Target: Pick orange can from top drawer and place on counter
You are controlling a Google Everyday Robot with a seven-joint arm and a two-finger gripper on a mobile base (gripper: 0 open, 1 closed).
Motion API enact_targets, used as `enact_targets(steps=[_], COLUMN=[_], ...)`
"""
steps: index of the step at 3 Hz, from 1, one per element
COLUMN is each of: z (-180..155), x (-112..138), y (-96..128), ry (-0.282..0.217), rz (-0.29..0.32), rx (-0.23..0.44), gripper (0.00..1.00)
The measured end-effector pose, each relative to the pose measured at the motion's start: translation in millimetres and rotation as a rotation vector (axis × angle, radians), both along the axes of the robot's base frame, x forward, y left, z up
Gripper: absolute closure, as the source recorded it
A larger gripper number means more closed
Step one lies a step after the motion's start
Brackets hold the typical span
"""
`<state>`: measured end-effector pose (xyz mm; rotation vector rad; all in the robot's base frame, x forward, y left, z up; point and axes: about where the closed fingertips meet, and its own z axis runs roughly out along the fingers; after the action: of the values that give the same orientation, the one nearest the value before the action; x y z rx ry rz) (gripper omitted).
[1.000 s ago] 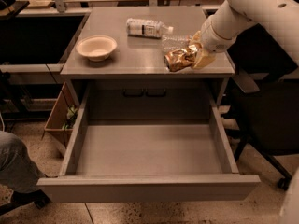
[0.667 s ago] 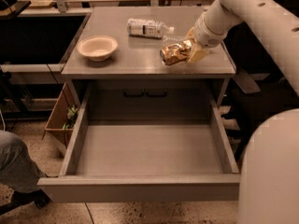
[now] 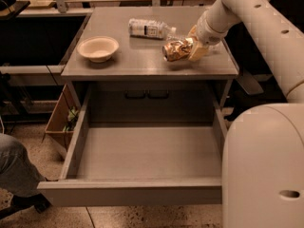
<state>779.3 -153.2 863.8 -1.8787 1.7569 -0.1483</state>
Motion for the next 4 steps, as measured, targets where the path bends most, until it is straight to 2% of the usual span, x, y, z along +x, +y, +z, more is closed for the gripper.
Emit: enact_targets(steps=[2,4], z=[-1.9,0.5], x=[8.5,9.2], y=[0.5,-0.2], ry=[0.001,-0.002], rz=[0.003,0.006], rx=[0.016,0.017], gripper=[0.04,0.00])
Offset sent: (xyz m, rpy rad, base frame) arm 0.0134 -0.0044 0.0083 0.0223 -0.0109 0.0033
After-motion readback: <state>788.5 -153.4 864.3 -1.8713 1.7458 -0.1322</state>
